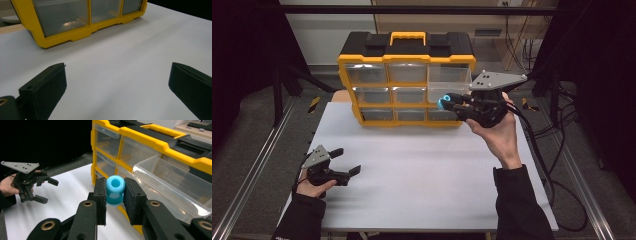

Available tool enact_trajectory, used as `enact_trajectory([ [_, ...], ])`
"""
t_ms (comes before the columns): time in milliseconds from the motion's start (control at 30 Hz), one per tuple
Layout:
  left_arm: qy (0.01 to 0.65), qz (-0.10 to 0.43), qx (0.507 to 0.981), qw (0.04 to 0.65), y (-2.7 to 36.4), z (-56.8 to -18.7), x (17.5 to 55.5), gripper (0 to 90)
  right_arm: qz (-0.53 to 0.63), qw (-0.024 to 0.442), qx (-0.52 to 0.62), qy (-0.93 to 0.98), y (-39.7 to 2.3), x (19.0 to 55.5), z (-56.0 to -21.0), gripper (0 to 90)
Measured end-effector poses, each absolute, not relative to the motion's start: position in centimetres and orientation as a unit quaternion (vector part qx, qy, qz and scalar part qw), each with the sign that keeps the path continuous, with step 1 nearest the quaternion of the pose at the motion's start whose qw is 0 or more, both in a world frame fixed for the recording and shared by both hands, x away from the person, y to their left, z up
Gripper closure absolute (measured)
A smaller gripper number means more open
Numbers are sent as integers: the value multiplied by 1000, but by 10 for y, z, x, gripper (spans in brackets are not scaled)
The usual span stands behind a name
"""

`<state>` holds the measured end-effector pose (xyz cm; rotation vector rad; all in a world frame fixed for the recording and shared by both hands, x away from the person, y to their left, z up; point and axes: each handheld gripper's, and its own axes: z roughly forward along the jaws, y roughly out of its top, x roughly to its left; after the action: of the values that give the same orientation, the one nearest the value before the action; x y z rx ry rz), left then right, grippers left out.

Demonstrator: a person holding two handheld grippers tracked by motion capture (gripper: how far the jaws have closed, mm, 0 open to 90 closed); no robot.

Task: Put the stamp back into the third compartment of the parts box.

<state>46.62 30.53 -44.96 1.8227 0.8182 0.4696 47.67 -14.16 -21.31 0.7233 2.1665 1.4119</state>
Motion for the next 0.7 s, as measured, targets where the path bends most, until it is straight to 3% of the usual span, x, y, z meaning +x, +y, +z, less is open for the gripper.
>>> enact_trajectory([
  [700, 341, 196, 760, 518, 305, -450, 466, 8, 508, 252, 285, 773, -142, 495, -186, 726],
])
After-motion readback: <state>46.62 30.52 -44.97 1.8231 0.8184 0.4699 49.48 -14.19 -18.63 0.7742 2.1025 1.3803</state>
